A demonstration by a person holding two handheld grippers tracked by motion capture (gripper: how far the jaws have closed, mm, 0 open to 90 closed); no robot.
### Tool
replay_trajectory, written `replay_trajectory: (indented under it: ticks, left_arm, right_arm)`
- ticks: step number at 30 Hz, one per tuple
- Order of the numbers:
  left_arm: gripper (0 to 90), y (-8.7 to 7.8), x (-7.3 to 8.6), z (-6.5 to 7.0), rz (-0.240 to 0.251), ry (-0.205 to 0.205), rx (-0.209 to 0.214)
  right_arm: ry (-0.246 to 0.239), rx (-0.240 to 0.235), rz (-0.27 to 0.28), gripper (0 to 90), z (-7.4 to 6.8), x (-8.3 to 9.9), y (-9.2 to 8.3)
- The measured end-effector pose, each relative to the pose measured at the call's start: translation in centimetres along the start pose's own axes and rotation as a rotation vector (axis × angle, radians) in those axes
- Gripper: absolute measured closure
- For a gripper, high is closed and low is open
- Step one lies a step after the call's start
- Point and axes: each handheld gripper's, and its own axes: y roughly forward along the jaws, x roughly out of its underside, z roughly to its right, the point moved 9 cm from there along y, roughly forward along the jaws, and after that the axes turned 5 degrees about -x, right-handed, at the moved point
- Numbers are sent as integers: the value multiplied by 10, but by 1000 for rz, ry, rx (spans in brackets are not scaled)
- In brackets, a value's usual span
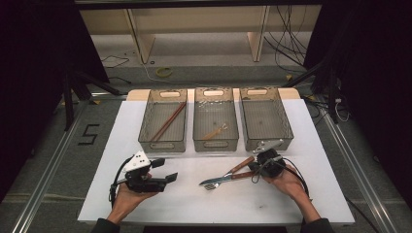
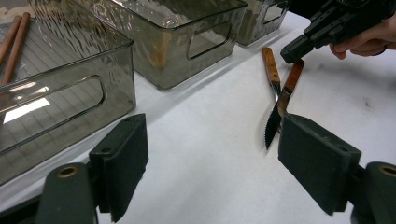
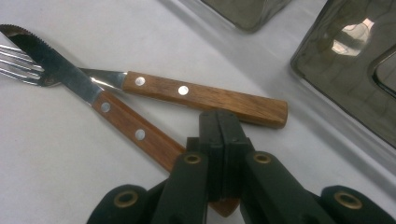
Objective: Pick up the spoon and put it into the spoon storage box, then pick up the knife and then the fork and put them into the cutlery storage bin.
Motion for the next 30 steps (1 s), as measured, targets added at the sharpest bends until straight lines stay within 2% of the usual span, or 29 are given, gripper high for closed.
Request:
replay_trajectory:
  ticks: [17, 30]
  left_arm:
    - [239, 2, 0, 0, 0, -12, -2]
    - [240, 3, 2, 0, -15, 8, -3]
  right_arm:
    - [9, -18, -16, 900, 0, 3, 2]
    - [9, -37, -59, 900, -7, 10, 2]
